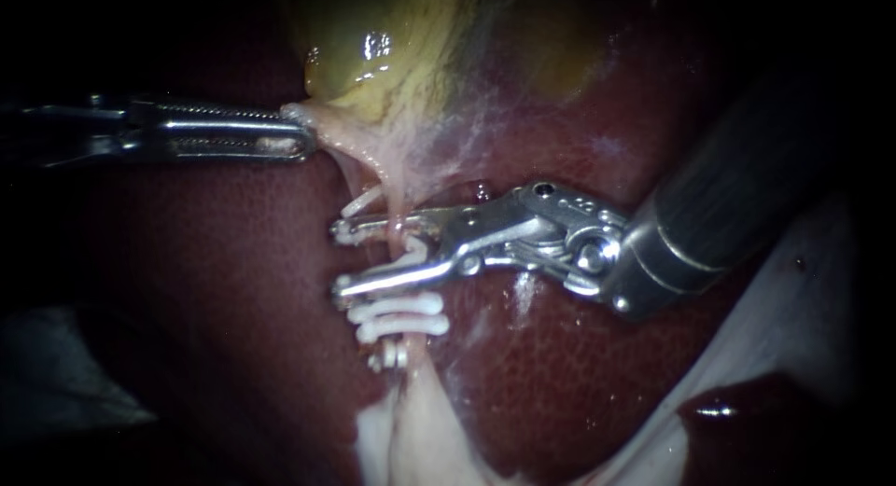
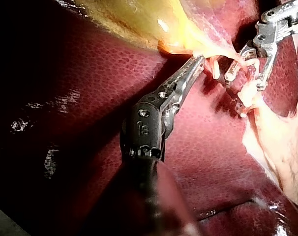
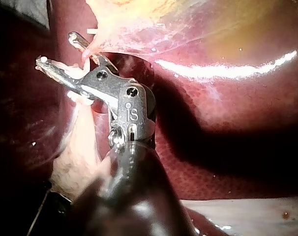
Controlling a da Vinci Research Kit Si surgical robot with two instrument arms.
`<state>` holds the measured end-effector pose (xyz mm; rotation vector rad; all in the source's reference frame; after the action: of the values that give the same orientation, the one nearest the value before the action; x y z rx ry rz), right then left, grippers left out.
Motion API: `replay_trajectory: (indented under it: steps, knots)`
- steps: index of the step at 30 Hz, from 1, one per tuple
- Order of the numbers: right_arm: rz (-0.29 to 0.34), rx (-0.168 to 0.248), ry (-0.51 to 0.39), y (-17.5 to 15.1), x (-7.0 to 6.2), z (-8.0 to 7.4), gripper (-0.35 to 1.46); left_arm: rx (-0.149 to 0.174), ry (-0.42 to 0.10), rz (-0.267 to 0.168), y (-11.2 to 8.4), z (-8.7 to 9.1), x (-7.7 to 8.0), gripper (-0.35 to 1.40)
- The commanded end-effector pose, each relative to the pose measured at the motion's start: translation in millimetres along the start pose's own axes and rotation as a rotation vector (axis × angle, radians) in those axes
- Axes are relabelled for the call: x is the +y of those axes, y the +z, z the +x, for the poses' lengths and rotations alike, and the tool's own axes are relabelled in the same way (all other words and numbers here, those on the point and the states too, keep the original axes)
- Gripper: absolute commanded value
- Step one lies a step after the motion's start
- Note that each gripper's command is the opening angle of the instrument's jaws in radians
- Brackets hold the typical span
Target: Clipping third clip right tube
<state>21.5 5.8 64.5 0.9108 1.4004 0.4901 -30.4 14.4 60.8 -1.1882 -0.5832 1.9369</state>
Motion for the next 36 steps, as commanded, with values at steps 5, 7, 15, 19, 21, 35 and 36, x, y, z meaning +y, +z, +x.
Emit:
replay_trajectory:
  steps: [5,7,15,19,21,35,36]
  knots:
    - [-0.005,0.001,0.029,-0.1,-0.2,0.1,0.4,0.0,0.0,-0.001,0.0,0.0,0.0,-0.35]
    - [-0.008,0.003,0.053,-0.3,-0.2,0.1,0.36,0.0,0.0,-0.001,0.0,0.0,0.0,-0.35]
    - [-0.01,0.005,0.101,-0.7,-0.4,0.2,0.11,0.0,0.0,-0.001,0.0,0.0,0.0,-0.35]
    - [-0.009,0.006,0.125,-0.9,-0.5,0.2,-0.02,0.0,0.0,-0.001,0.0,0.0,0.0,-0.35]
    - [-0.009,0.006,0.131,-1.0,-0.6,0.1,-0.09,0.0,0.0,-0.001,0.0,0.0,0.0,-0.35]
    - [-0.032,-0.033,0.133,-1.7,-0.7,0.1,-0.35,0.0,0.0,-0.001,0.1,0.0,0.0,-0.35]
    - [-0.032,-0.033,0.134,-1.8,-0.7,0.2,-0.35,0.0,0.0,-0.001,0.1,0.0,0.0,-0.35]
